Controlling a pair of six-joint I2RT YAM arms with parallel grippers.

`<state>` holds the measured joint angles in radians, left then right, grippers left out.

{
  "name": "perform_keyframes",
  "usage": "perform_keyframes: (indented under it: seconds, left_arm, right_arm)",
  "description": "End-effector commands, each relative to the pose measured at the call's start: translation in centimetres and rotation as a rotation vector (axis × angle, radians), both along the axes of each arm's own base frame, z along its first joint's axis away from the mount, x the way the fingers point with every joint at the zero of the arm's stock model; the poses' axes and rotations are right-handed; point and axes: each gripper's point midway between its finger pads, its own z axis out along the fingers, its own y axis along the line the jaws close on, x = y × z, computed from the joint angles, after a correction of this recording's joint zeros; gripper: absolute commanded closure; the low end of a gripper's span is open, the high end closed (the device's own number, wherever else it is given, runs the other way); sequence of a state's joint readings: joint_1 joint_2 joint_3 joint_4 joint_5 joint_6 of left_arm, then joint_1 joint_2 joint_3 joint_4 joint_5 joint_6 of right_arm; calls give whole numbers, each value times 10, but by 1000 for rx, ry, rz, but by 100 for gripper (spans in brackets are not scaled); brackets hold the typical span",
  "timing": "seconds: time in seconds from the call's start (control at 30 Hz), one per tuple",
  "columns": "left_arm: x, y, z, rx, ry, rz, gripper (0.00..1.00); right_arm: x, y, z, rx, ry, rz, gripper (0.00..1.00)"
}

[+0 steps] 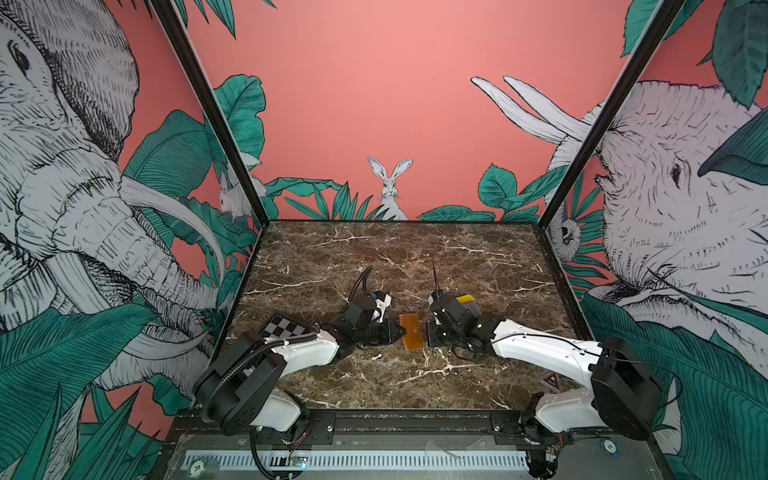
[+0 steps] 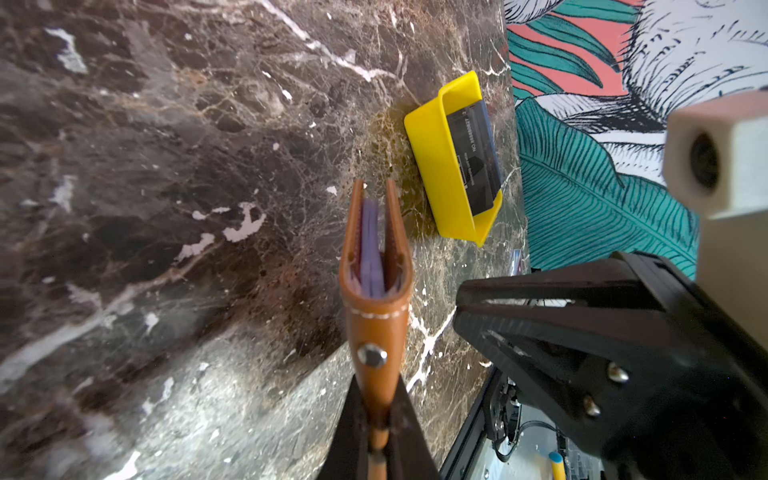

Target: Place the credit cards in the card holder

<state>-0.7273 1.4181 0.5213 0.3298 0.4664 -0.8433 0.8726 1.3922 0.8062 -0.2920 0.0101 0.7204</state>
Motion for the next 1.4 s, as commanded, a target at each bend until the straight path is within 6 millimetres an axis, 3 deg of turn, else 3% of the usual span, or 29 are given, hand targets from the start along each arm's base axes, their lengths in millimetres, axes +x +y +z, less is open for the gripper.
perform_keyframes:
  seconds: [0.0, 0.27, 0.57, 1.37]
  left_arm:
    - [3, -5, 11, -8, -35, -16, 93]
    - [3, 2, 14, 9, -47, 10, 93]
    - [2, 3, 11, 16, -54, 20, 93]
    - [5, -24, 11, -5, -28, -18, 93]
  right_arm:
    - [4, 4, 3, 10, -18, -5, 79]
    - [3, -2, 4, -14, -38, 1, 75]
    - [1, 7, 5, 9, -29, 37, 73]
    - [-1, 33, -4, -29, 4, 151, 71]
